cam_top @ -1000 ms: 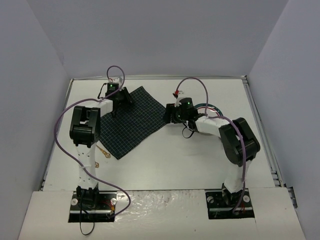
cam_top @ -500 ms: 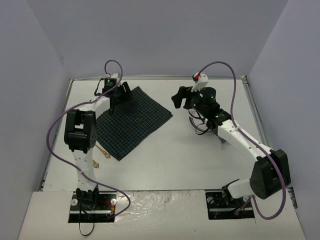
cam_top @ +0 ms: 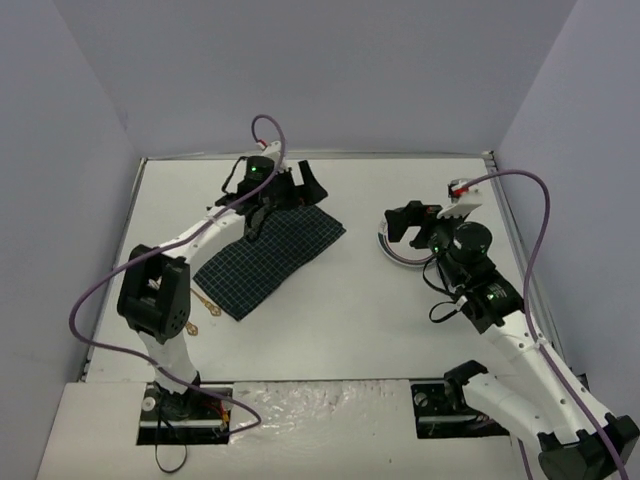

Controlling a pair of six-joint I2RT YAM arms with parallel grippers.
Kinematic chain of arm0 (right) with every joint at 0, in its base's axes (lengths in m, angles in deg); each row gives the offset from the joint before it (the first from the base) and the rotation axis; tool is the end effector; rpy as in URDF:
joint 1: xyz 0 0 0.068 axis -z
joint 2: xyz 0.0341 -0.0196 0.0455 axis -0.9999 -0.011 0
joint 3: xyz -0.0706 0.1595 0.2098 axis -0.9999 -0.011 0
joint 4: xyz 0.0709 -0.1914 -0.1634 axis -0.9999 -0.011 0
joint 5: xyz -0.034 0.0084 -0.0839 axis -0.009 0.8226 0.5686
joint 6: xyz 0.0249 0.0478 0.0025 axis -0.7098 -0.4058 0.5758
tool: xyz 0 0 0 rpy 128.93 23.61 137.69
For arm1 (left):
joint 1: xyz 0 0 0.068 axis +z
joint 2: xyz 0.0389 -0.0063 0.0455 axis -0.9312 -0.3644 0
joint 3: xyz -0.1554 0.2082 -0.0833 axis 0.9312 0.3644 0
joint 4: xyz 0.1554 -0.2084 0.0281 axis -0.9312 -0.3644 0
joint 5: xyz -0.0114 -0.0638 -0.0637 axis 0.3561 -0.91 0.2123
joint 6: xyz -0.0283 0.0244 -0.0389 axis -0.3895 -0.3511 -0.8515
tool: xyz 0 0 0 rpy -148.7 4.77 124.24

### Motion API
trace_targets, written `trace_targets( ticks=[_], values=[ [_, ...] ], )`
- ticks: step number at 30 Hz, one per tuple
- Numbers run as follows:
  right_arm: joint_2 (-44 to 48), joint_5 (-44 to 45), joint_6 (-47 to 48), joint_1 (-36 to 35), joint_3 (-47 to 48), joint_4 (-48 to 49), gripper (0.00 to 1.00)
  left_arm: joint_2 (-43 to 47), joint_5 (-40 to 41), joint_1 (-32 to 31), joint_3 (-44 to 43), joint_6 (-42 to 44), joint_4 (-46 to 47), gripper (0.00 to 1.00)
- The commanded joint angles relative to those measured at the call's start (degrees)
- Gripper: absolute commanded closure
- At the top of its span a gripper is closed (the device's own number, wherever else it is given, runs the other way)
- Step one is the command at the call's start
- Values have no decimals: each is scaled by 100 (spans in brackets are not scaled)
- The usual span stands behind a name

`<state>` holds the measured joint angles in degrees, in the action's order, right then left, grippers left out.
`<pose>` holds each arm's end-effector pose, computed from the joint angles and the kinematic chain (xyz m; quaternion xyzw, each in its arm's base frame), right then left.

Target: Set the dinner table for one person

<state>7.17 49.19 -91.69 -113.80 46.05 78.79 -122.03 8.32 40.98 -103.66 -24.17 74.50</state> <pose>0.1734 0.0762 0.3717 -0.0117 0.6603 0.2541 0.7066 0.3738 -0.2103 0.2782 0.0223 0.8194 -0.4296 0.3789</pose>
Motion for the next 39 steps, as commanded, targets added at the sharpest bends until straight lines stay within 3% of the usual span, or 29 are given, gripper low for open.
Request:
trace_targets(
  ticks=[1,9,25,34,39],
  values=[
    [787,365,-122,0,-268,-142,0,-176,-14,-660,-31,-643,691,3],
    [1697,385,-215,0,-543,-513,0,-1226,397,-1468,-587,-1248,1110,3],
    [2307,404,-421,0,-649,-1041,0,-2684,1778,-2018,-1455,-2494,1322,5],
    [2428,508,-360,9,-727,-1132,0,-3067,2045,-2034,-1911,-2597,891,35],
    [2440,509,-319,0,-733,-1168,0,-3018,2002,-2034,-1840,-2547,936,72]
  ],
)
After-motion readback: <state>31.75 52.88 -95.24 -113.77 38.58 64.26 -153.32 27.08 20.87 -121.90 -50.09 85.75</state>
